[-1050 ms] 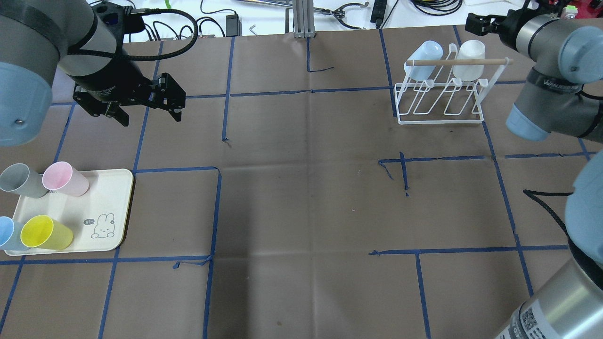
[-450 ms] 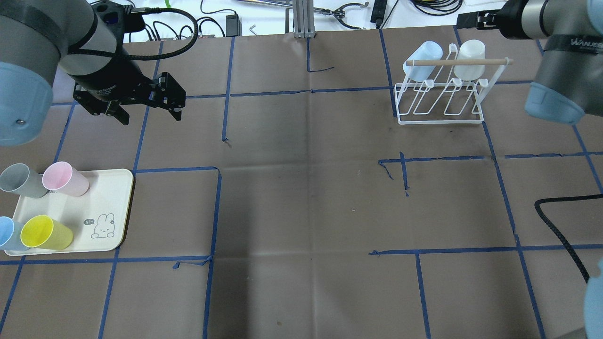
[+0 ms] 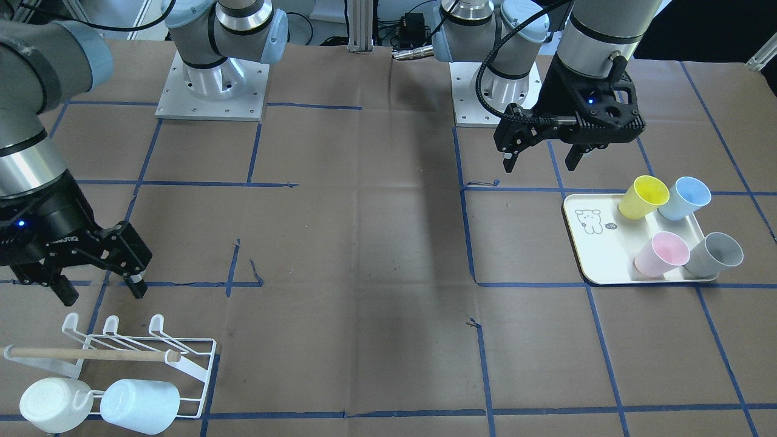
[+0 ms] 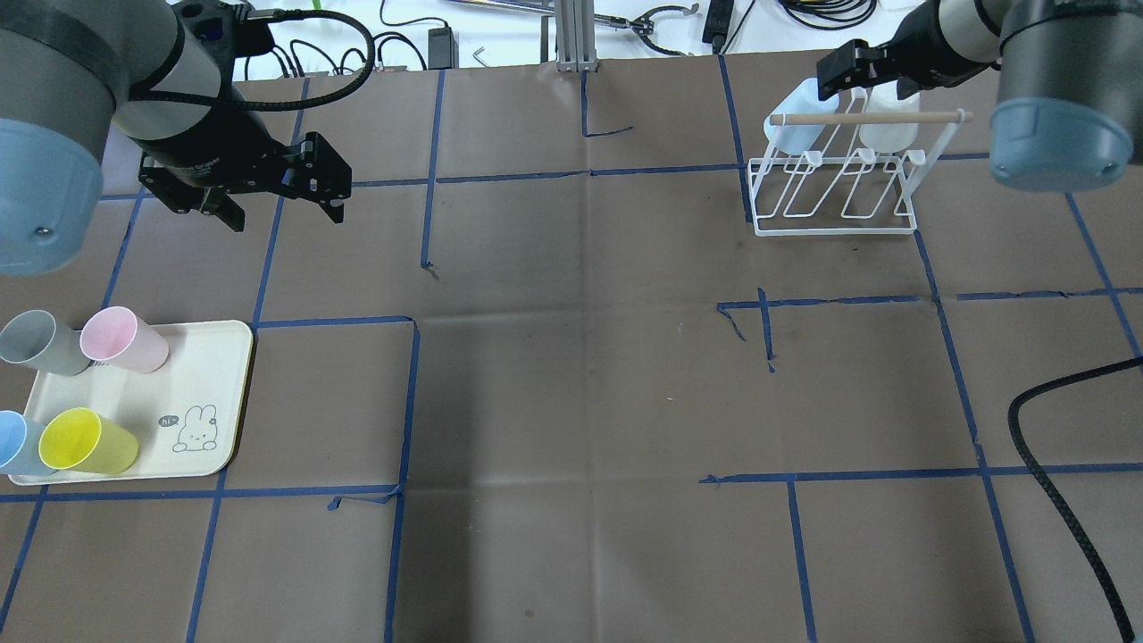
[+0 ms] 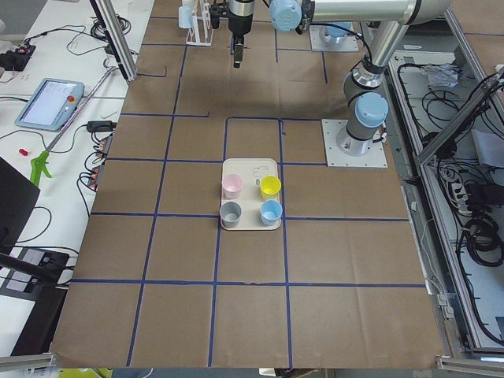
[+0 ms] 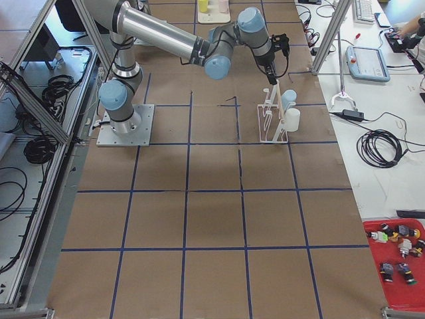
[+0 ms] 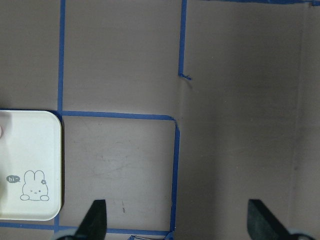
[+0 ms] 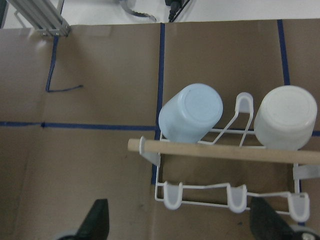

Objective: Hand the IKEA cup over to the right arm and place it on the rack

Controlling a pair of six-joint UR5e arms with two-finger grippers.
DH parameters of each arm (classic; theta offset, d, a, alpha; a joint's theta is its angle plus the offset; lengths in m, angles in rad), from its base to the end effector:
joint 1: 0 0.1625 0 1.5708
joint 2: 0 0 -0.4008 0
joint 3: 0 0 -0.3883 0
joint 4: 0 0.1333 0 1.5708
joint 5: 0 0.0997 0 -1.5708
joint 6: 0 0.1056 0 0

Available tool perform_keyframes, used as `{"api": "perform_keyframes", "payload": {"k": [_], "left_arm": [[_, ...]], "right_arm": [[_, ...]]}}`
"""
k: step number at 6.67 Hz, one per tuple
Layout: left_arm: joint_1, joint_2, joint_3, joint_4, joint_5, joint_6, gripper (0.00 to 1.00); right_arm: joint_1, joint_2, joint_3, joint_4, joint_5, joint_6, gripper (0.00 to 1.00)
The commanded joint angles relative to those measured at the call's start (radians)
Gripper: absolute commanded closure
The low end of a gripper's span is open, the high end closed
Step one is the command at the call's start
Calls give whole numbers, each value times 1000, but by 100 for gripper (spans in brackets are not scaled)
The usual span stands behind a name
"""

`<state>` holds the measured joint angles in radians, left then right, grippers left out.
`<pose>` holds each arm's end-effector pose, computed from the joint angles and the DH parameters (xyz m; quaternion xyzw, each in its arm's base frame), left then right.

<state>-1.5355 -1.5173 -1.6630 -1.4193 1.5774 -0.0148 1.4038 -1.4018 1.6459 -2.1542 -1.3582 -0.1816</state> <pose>-0.1157 -0.4819 0.4540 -0.0252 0.9981 -0.0563 0.0039 0.0582 -0.5905 0.3996 -0.0251 0.9799 -0.1835 0.0739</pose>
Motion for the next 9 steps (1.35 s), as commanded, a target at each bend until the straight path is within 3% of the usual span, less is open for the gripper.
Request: {"api": "perform_keyframes", "payload": {"k": [1, 2, 3, 4, 5, 7, 9], "left_arm": [[0, 2, -4, 2, -2, -2, 0], [0, 5, -12, 2, -1, -2, 0], [0, 2, -6, 2, -2, -2, 0], [0, 3, -6, 2, -2, -2, 0], [0, 3, -4, 2, -2, -2, 0], [0, 0, -8, 2, 0, -2, 0], [0, 0, -11, 3, 0, -7, 0]], "right_arm": [[76, -72, -109, 386, -59, 42, 0], [78, -89, -123, 487, -137, 42, 0], [78, -107, -144, 551, -139, 42, 0], [98, -123, -161, 554, -137, 45, 0], [157, -120, -156, 559, -140, 180, 0], [295, -114, -135, 544, -275, 240, 0], [296, -120, -120, 542, -272, 232, 0]]}}
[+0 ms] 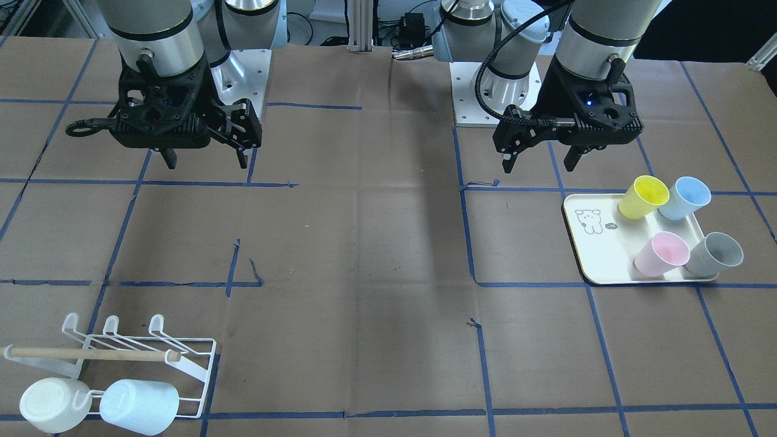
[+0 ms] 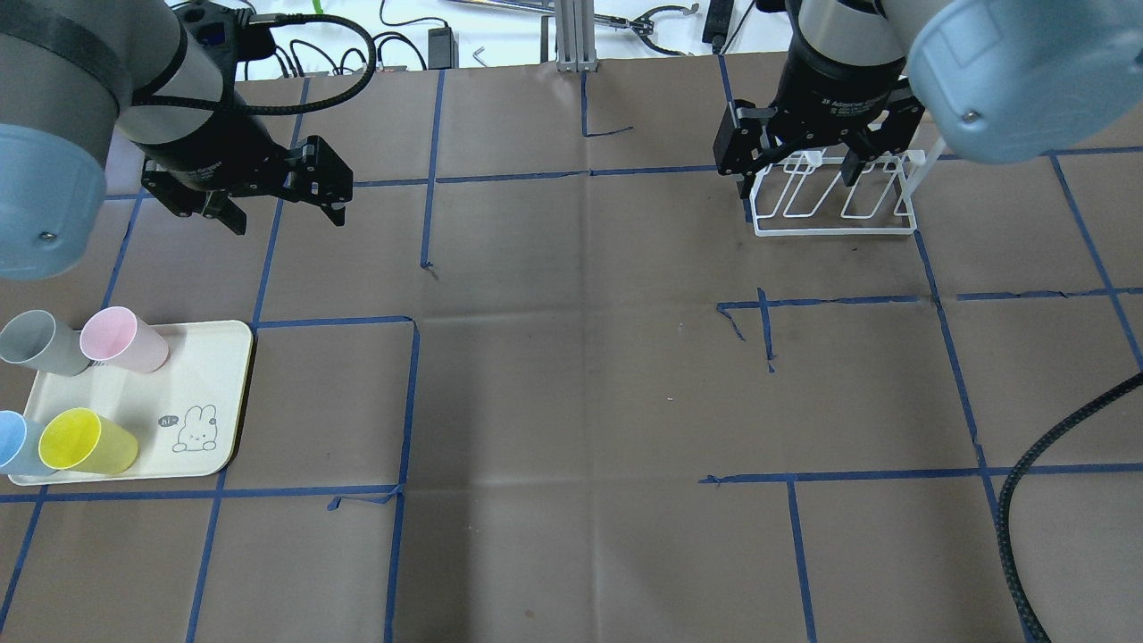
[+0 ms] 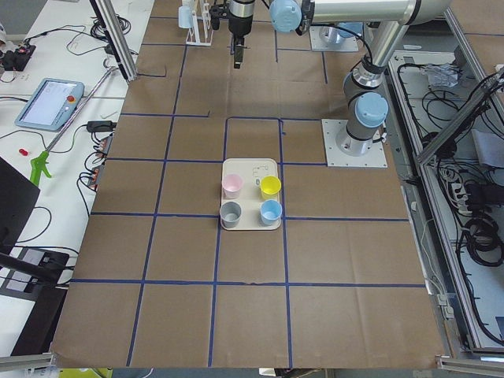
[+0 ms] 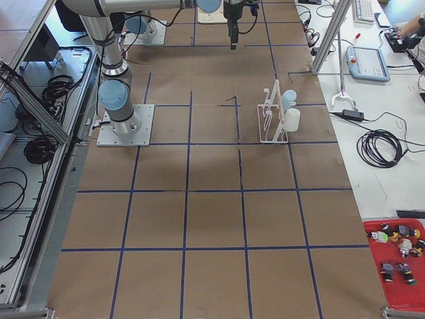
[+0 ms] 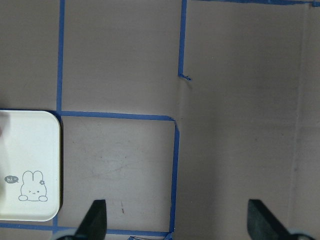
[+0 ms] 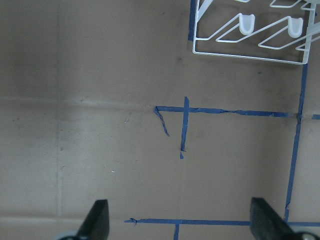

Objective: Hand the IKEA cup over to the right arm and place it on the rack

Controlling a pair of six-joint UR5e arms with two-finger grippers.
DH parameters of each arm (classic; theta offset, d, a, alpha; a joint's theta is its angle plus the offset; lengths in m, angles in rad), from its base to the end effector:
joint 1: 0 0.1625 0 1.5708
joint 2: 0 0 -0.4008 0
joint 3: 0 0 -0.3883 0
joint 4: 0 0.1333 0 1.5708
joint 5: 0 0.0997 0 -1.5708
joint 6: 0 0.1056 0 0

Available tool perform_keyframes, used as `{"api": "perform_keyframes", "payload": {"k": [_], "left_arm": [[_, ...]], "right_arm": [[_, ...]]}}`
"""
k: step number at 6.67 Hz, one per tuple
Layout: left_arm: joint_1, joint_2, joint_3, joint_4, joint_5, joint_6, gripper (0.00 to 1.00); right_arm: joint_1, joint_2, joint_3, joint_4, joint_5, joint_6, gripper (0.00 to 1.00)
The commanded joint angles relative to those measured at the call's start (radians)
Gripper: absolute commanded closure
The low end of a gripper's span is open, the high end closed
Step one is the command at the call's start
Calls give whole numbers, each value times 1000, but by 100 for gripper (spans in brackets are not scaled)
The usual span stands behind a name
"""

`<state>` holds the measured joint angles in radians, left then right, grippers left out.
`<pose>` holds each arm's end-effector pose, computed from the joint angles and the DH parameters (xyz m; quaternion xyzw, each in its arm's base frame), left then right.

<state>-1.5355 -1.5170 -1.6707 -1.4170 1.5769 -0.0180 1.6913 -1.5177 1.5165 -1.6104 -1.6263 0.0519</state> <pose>-0.1157 -0.4812 0.4506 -0.0268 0.9982 -0.0538 0.0035 0.1882 -0.4944 0.4619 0.0337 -0.9988 0.0227 0.0259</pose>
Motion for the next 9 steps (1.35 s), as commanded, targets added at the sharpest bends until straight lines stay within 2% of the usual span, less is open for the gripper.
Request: {"api": "perform_keyframes", "payload": {"k": [1, 3, 7, 9], "left_arm": [[0, 3, -3, 0, 0, 1, 0], [0, 4, -4, 1, 2, 1, 0], [-6, 8, -14, -3, -3, -13, 0], [-11, 5, -12, -35, -15, 3, 0]], "right_arm": [[-1, -13, 49, -6, -4, -1, 0], [-12, -60, 99, -20, -3, 11, 0], [-59, -85, 103, -16, 40, 9, 0], [-53, -90, 103, -89, 49, 3, 1]]}}
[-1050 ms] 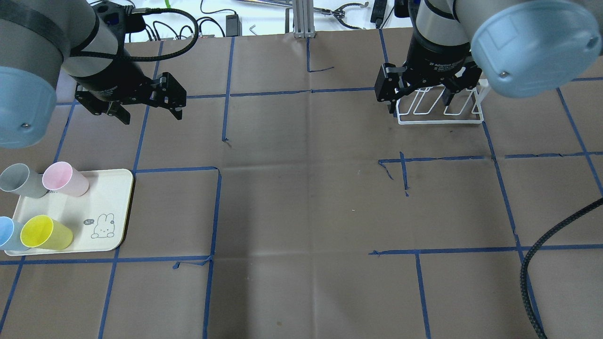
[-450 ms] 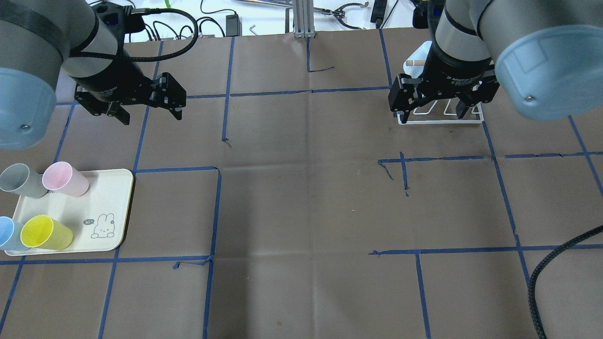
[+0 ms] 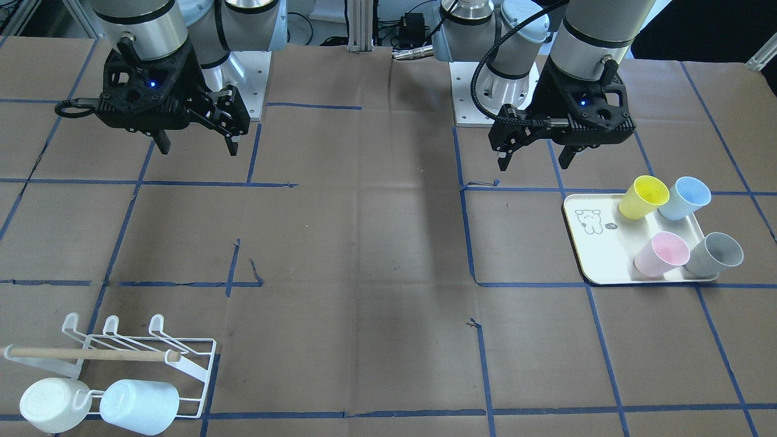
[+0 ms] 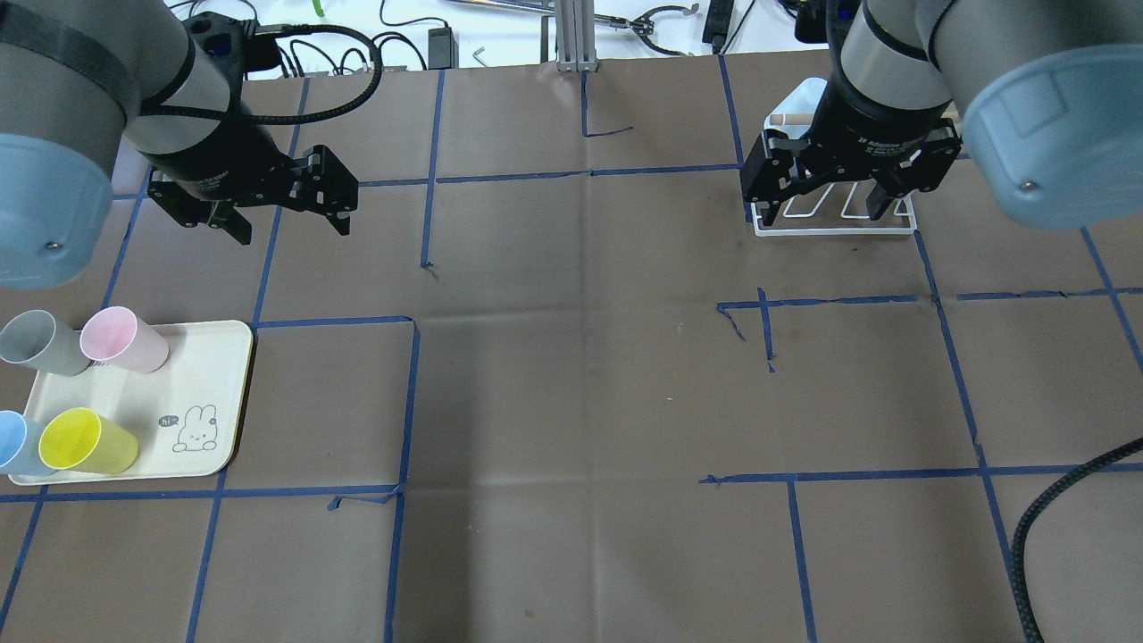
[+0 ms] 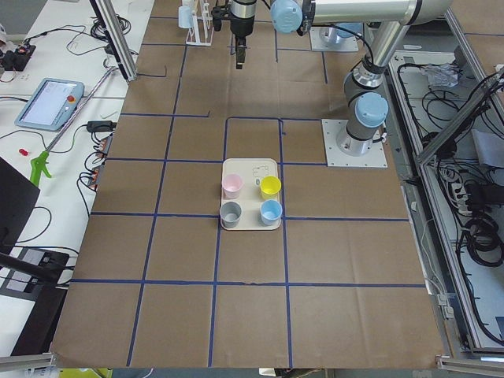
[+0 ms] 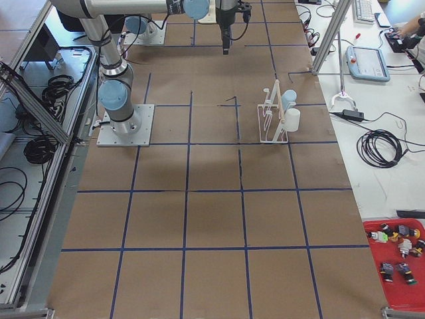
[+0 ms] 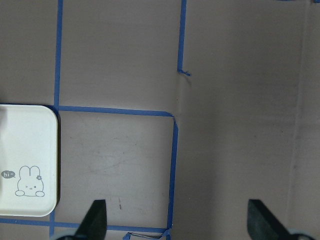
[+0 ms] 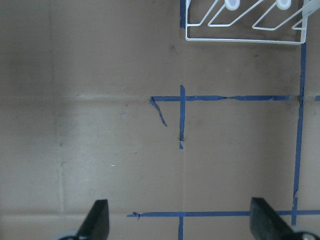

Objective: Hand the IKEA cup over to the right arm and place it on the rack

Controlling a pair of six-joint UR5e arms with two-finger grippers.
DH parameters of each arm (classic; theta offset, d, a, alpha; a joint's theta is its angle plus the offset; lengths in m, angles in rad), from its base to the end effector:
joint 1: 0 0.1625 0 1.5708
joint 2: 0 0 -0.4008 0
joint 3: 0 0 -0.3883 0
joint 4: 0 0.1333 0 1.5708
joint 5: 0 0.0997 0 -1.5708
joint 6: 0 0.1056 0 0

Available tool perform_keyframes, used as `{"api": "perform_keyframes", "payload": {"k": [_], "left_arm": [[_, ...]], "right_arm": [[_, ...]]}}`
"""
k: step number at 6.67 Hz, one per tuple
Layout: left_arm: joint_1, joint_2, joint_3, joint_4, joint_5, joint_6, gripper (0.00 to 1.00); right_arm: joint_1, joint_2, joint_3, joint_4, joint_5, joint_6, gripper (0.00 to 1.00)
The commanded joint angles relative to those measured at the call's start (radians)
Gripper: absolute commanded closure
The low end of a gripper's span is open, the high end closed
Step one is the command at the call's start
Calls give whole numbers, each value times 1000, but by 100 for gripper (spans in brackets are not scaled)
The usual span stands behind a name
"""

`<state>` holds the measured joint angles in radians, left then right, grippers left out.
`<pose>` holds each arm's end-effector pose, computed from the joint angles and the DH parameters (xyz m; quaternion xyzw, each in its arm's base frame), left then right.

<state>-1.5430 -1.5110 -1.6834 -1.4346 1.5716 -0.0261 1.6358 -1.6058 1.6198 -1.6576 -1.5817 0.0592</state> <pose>-0.1200 -0.4755 0.4452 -0.0269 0.9988 -0.0417 0.0004 0.1631 -0.4718 0.4596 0.0027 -0.9993 0.0367 0.0032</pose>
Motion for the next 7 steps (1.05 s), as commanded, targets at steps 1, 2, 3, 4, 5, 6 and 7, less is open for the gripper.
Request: {"api": "perform_keyframes", "payload": {"k": [1, 2, 3, 4, 5, 6, 7], "left_arm": [[-2, -6, 23, -80, -18, 23, 0], [0, -3, 24, -87, -15, 40, 0], [1, -2, 24, -87, -10, 52, 0], [4, 3, 24, -87, -5, 73, 0], [4, 5, 24, -87, -5, 78, 0], [4, 6, 22, -86, -5, 78, 0], [4, 6, 22, -84, -5, 78, 0]], "right_arm": [[2, -2, 0, -42, 2, -6, 0], [2, -2, 0, -42, 3, -7, 0], [2, 0, 0, -42, 5, -7, 0], [2, 0, 2, -42, 3, -7, 0], [2, 0, 2, -42, 5, -6, 0], [2, -2, 2, -40, 3, -9, 0], [2, 1, 2, -42, 3, -9, 0]]}}
